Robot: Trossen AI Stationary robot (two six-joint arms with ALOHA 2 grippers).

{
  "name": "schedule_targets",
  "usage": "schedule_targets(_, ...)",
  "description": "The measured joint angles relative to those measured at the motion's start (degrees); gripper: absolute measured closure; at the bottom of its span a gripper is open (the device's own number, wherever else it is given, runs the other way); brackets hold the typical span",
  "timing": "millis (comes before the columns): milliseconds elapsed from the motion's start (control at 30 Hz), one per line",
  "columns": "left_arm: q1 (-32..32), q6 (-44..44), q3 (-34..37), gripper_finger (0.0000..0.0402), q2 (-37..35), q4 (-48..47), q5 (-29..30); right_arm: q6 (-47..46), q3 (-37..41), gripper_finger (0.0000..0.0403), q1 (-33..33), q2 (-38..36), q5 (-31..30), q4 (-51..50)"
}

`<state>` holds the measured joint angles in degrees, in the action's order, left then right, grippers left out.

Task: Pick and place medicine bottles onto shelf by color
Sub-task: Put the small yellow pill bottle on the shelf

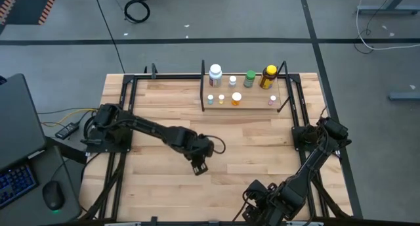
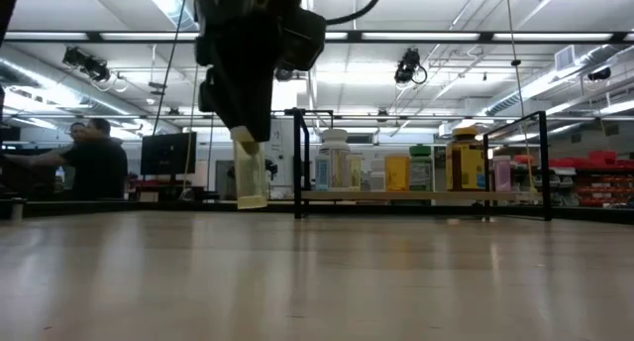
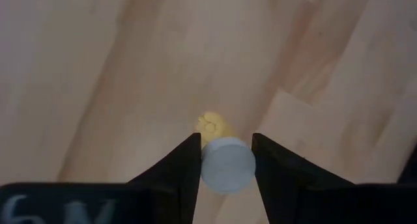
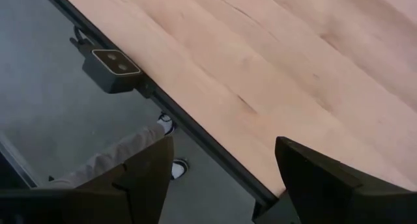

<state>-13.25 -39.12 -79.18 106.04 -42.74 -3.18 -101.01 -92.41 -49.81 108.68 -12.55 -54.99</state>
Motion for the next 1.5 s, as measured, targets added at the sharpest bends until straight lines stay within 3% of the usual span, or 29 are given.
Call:
schedule_targets(500, 5.61, 5.52, -4.71, 0.0274, 0.32, -1.24, -1.07, 0.09, -0.01, 0.0126, 0.45, 0.0, 0.26, -2.75)
schedule_targets(767, 5.69, 11.06, -16.99, 0.0268, 9.4, -12.99, -1.09, -3.64, -0.03, 0.0126, -1.82, 0.0, 3.37, -3.49)
schedule_targets(1167, 6.73, 17.48, -36.0, 0.027, 21.12, -17.11, -0.68, -18.95, -0.03, 0.0126, -9.04, 0.0, 3.23, -4.27)
schedule_targets(1500, 6.95, 17.72, -36.76, 0.0271, 24.33, -20.5, -0.33, -22.45, -0.03, 0.0126, -11.08, 0.0, 3.23, -4.21)
